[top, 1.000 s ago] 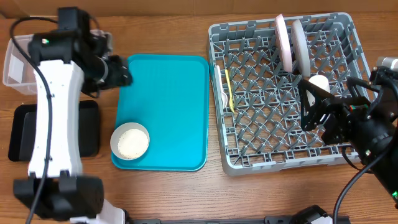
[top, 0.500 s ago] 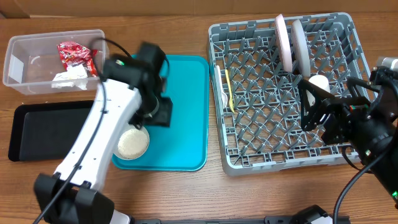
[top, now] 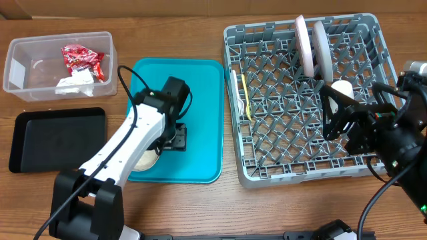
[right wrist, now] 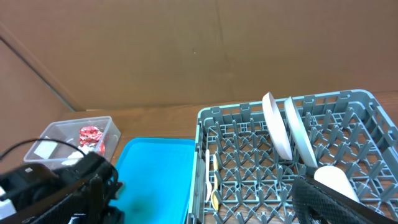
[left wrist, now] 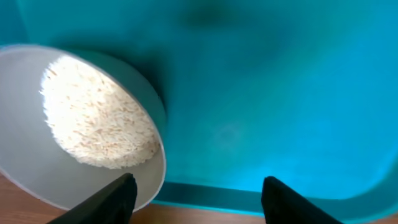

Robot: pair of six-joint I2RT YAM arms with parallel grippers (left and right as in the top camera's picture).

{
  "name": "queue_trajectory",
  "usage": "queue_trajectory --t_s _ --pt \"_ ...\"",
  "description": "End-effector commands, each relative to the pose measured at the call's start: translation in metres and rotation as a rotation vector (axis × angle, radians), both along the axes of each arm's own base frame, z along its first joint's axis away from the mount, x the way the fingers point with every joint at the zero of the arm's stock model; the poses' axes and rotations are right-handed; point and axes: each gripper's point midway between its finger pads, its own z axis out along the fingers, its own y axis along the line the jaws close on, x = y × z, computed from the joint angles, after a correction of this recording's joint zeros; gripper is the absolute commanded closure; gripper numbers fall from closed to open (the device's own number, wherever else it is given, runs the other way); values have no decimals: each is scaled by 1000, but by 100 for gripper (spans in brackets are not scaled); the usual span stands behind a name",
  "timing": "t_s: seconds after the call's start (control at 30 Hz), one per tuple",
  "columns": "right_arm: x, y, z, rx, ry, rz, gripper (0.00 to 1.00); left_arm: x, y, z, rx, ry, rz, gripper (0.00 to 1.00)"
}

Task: Sort waste into correct bins and load items into the dishwasher rack
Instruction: 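Grasp the rim of the white rice bowl with the left gripper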

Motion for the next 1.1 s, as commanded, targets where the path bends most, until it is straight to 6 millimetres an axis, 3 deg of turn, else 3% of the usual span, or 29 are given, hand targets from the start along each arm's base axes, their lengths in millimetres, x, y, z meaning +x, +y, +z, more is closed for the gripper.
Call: queue_trajectory --t_s 0.0,0.2,0.4,0.5,0.77,0.93,1.07 --pt "-1 -3 4 4 -13 -12 0 -17 15 -21 45 37 20 33" --pt "-1 -3 4 4 -13 -12 0 -12 22 -27 41 18 46 41" --pt "-1 -3 4 4 -13 -12 0 -7 16 -28 14 0 29 66" --pt "-1 -3 4 4 -13 -12 0 -7 16 -32 11 -6 30 62" --pt "-1 -3 4 4 -13 -12 0 -11 21 -45 21 -10 22 65" --pt "-1 -3 4 4 -13 -12 0 -8 21 -46 15 -26 22 93" --pt "-1 -3 4 4 -13 -12 0 -4 19 -46 10 -42 22 96"
